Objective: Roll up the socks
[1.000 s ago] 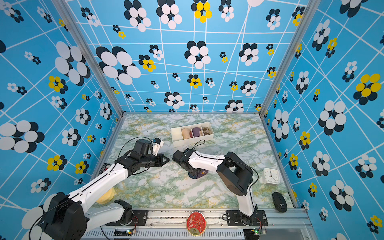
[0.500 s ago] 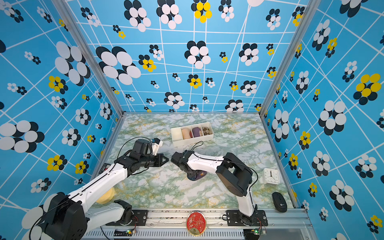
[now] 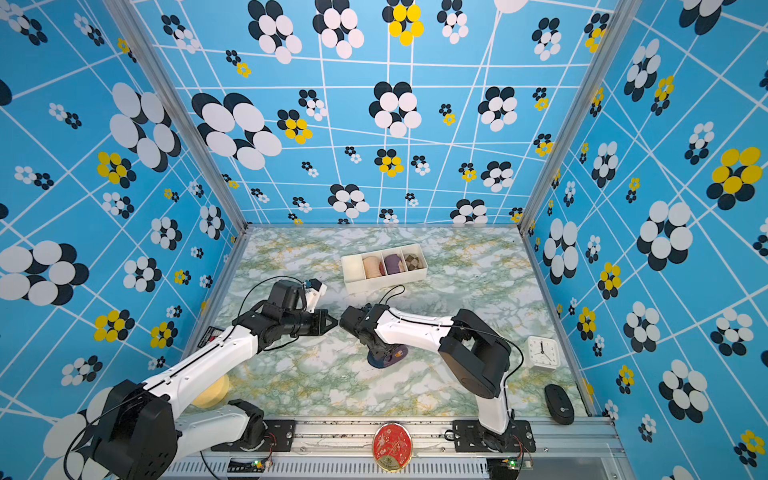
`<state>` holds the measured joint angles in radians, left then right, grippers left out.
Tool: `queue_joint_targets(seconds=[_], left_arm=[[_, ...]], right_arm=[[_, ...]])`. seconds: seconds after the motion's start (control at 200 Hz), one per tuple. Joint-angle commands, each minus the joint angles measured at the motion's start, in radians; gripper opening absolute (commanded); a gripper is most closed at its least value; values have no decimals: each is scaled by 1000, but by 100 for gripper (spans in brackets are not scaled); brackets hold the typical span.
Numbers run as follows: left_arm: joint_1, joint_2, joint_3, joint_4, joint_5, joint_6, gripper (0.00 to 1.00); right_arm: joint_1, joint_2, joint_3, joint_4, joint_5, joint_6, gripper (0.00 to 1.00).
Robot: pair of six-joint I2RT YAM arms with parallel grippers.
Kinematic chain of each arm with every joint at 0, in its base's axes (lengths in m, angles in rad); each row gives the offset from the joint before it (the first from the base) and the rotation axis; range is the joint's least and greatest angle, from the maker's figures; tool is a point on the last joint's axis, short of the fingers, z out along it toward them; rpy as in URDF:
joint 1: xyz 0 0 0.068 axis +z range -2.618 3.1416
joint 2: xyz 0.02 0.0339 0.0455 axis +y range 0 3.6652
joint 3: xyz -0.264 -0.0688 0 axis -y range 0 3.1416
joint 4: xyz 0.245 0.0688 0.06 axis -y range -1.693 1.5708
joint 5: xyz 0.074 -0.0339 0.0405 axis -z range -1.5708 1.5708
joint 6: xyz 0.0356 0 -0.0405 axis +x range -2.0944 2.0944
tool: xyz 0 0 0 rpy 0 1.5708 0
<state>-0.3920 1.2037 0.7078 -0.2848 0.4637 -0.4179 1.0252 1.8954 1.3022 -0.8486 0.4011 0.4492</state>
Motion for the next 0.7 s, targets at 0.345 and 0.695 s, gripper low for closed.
queue_joint_targets(seconds=[0.345,0.695], left_arm=[[22,-7,-29,18,12,23,4],[35,-7,-40,24,18,25,4]], right_arm=[[35,-32,26,11,-68,6,45],[37,-76,13,35,-126,9,46]])
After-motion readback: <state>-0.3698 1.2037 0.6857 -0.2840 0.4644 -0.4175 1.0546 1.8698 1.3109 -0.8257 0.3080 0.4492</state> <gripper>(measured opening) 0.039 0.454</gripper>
